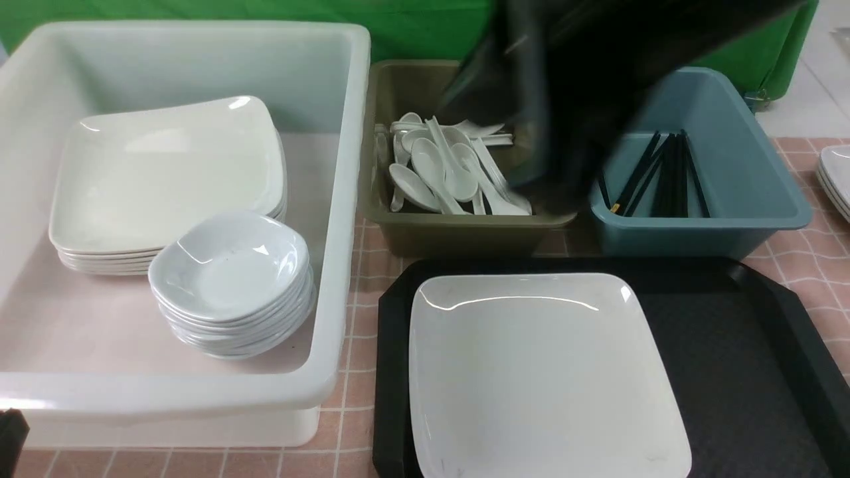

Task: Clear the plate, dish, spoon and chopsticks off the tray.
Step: Use the left arm to grab a plate from the dinner plate

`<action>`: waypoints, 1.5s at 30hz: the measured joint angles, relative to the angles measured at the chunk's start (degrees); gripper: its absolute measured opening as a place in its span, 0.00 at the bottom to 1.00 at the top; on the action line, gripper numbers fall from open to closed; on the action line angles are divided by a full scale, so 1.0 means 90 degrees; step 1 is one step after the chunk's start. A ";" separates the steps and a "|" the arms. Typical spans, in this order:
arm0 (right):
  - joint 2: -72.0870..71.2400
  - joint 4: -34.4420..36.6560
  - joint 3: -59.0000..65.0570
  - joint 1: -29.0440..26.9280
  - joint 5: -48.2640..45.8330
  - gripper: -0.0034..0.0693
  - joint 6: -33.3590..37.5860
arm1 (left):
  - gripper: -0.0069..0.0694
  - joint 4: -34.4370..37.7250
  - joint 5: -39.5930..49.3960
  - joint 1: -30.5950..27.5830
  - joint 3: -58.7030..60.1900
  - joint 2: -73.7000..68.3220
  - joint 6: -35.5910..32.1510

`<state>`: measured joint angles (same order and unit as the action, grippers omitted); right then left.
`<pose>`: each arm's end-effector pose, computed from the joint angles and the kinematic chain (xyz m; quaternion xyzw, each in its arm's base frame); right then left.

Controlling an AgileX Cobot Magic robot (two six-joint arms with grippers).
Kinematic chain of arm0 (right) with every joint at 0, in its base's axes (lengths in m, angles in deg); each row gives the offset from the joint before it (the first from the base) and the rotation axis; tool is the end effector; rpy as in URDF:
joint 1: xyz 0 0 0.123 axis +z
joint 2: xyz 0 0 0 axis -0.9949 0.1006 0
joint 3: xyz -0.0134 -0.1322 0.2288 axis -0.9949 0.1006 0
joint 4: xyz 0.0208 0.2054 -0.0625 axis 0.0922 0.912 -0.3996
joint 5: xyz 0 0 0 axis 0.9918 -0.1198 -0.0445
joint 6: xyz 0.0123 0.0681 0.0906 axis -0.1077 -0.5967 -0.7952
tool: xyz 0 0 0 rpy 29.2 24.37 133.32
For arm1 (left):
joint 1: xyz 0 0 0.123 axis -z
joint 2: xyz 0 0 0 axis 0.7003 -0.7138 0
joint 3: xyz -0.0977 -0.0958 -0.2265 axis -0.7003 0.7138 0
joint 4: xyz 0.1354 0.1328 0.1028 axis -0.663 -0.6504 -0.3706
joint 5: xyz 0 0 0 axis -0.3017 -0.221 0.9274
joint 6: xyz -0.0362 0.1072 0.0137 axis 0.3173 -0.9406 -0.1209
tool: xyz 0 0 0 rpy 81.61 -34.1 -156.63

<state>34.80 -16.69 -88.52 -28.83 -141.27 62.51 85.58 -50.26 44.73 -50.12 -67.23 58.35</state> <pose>0.1829 0.2214 0.4537 -0.5311 0.7011 0.0263 0.4750 0.0624 0.0003 0.1869 -0.0116 0.7580 -0.0096 0.6521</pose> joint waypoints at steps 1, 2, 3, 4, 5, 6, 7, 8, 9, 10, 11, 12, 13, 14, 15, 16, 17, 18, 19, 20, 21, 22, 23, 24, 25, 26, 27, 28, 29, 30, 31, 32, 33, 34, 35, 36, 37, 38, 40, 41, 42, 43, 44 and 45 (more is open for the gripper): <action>-0.0222 0.0000 0.0126 -0.0090 0.0000 0.09 -0.0051 | 0.12 0.0000 0.0000 0.0000 0.0000 0.0000 0.0000; -0.0555 0.0000 0.0284 -0.0252 0.0000 0.09 -0.0145 | 0.12 0.0000 0.0000 0.0000 0.0000 0.0000 0.0000; -0.0827 -0.0007 0.0478 -0.0415 0.0000 0.09 -0.0222 | 0.12 0.0000 0.0000 0.0000 0.0000 0.0000 0.0000; -0.1042 -0.0007 0.0707 -0.0562 0.0000 0.09 -0.0299 | 0.12 0.0000 0.0000 0.0000 0.0000 0.0000 0.0000; -0.1295 -0.0007 0.0963 -0.0767 0.0000 0.09 -0.0389 | 0.12 0.0000 0.0000 0.0000 0.0000 0.0000 0.0000; -0.1344 -0.0007 0.0963 -0.0811 0.0000 0.09 -0.0411 | 0.12 0.0000 0.0000 0.0000 0.0000 0.0000 0.0000; -0.1723 -0.0007 0.1504 -0.1241 0.0000 0.09 -0.0608 | 0.12 0.0000 0.0000 0.0000 0.0000 0.0000 0.0000; -0.1769 -0.0013 0.1570 -0.1241 0.0000 0.09 -0.0630 | 0.12 0.0000 0.0000 0.0000 0.0000 0.0000 0.0000; -0.2074 -0.0025 0.2079 -0.1607 0.0000 0.09 -0.0805 | 0.12 0.0000 0.0000 0.0000 0.0000 0.0000 0.0000; -0.2363 -0.0033 0.2568 -0.1983 0.0012 0.09 -0.0951 | 0.12 0.0000 0.0000 0.0000 0.0000 0.0000 0.0000; -0.2481 -0.0037 0.2921 -0.2145 0.0019 0.09 -0.1034 | 0.12 0.0000 0.0000 0.0000 0.0000 0.0000 -0.0006; -0.2556 -0.0037 0.3011 -0.2250 0.0026 0.09 -0.1062 | 0.12 0.0000 0.0000 0.0000 0.0000 0.0000 -0.0006; -0.2732 -0.0030 0.3482 -0.2516 0.0079 0.09 -0.1180 | 0.12 0.0000 0.0000 0.0000 0.0000 0.0000 -0.0006; -0.2945 0.0043 0.4361 -0.2942 0.0318 0.09 -0.1404 | 0.12 0.0000 0.0000 0.0000 0.0000 0.0000 -0.0006; -0.3028 0.0162 0.4839 -0.3207 0.0465 0.09 -0.1480 | 0.12 0.0000 0.0000 0.0000 0.0000 0.0000 -0.0006; -0.3069 0.0345 0.5302 -0.3473 0.0686 0.09 -0.1558 | 0.12 0.0000 0.0000 0.0000 0.0000 0.0000 -0.0006; -0.3069 0.0537 0.5666 -0.3738 0.0841 0.09 -0.1593 | 0.12 -0.0023 0.0000 0.0000 0.0000 0.0000 -0.0006; -0.3037 0.0777 0.6023 -0.3950 0.1006 0.09 -0.1593 | 0.12 -0.0057 -0.0006 0.0000 0.0000 0.0000 -0.0006; -0.2987 0.1114 0.6451 -0.4159 0.1189 0.09 -0.1546 | 0.12 -0.0072 -0.0021 0.0000 0.0000 0.0000 -0.0006; -0.2896 0.1496 0.6847 -0.4424 0.1429 0.09 -0.1409 | 0.12 -0.0042 -0.0068 0.0000 0.0000 0.0000 0.0015; -0.2779 0.1823 0.7137 -0.4689 0.1661 0.09 -0.1255 | 0.12 0.0106 -0.0159 0.0000 0.0000 0.0000 0.0089; -0.2632 0.2359 0.7504 -0.4953 0.1872 0.09 -0.0950 | 0.12 0.0411 -0.0301 0.0000 0.0000 0.0000 0.0244; -0.2461 0.2723 0.7696 -0.5212 0.1991 0.09 -0.0712 | 0.12 0.0762 -0.0468 0.0000 0.0000 0.0000 0.0413; -0.2314 0.3097 0.7838 -0.5409 0.2051 0.09 -0.0409 | 0.12 0.1291 -0.0623 0.0000 0.0000 0.0000 0.0612; -0.2126 0.3542 0.7945 -0.5641 0.2041 0.09 -0.0106 | 0.12 0.1887 -0.0864 0.0000 0.0000 0.0000 0.0969; -0.1943 0.3973 0.7988 -0.5842 0.2031 0.09 0.0205 | 0.12 0.2499 -0.1010 0.0000 0.0000 0.0000 0.1235; -0.1778 0.4388 0.8000 -0.6012 0.2026 0.09 0.0503 | 0.12 0.3075 -0.1169 0.0000 0.0000 0.0000 0.1562; -0.1662 0.4770 0.8000 -0.6121 0.2033 0.09 0.0718 | 0.12 0.3480 -0.1275 0.0000 0.0000 0.0000 0.1848; -0.1531 0.5075 0.7994 -0.6222 0.2033 0.09 0.0924 | 0.12 0.3881 -0.1396 0.0000 0.0000 0.0000 0.2066; -0.1368 0.5311 0.7994 -0.6304 0.2063 0.09 0.1081 | 0.12 0.4237 -0.1600 0.0000 0.0000 0.0000 0.2255; -0.1270 0.5451 0.7994 -0.6329 0.2105 0.09 0.1174 | 0.12 0.4411 -0.1761 0.0000 0.0000 0.0000 0.2374; -0.1236 0.5466 0.7994 -0.6339 0.2106 0.09 0.1190 | 0.12 0.4429 -0.1793 0.0000 0.0000 0.0000 0.2395; -0.1174 0.5525 0.7994 -0.6349 0.2120 0.09 0.1228 | 0.12 0.4493 -0.1922 0.0000 0.0000 0.0000 0.2549; -0.1080 0.5560 0.7989 -0.6363 0.2127 0.09 0.1247 | 0.12 0.4529 -0.2098 0.0000 0.0000 0.0000 0.2793; -0.1059 0.5561 0.7989 -0.6365 0.2127 0.09 0.1253 | 0.12 0.4529 -0.2131 0.0000 0.0000 0.0000 0.2828; -0.0997 0.5566 0.7989 -0.6370 0.2163 0.09 0.1260 | 0.12 0.4404 -0.2075 0.0000 -0.0108 0.0000 0.3025; -0.0973 0.5566 0.7989 -0.6370 0.2191 0.10 0.1266 | 0.12 0.4178 -0.1895 0.0000 -0.0298 0.0000 0.3079; -0.0939 0.5566 0.7975 -0.6370 0.2212 0.11 0.1272 | 0.12 0.3973 -0.1668 0.0000 -0.0576 0.0004 0.3138; -0.0898 0.5557 0.7922 -0.6370 0.2244 0.14 0.1272 | 0.12 0.3562 -0.1309 0.0000 -0.1068 -0.0043 0.3168; -0.0843 0.5552 0.7836 -0.6378 0.2271 0.19 0.1272 | 0.12 0.3081 -0.0792 0.0000 -0.1722 -0.0253 0.3175; -0.0802 0.5535 0.7772 -0.6378 0.2287 0.22 0.1272 | 0.12 0.2904 -0.0566 0.0000 -0.1976 -0.0327 0.3175; -0.0759 0.5508 0.7672 -0.6378 0.2287 0.25 0.1264 | 0.12 0.2635 -0.0132 0.0000 -0.2400 -0.0555 0.3154; -0.0694 0.5477 0.7588 -0.6378 0.2287 0.29 0.1244 | 0.12 0.2470 0.0271 0.0000 -0.2730 -0.0843 0.3091; -0.0601 0.5397 0.7461 -0.6378 0.2287 0.35 0.1192 | 0.12 0.2270 0.1019 0.0000 -0.3286 -0.1315 0.2835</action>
<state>29.39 31.88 -21.37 -86.23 -120.69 73.24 106.02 -41.08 44.73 -79.70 -79.06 83.87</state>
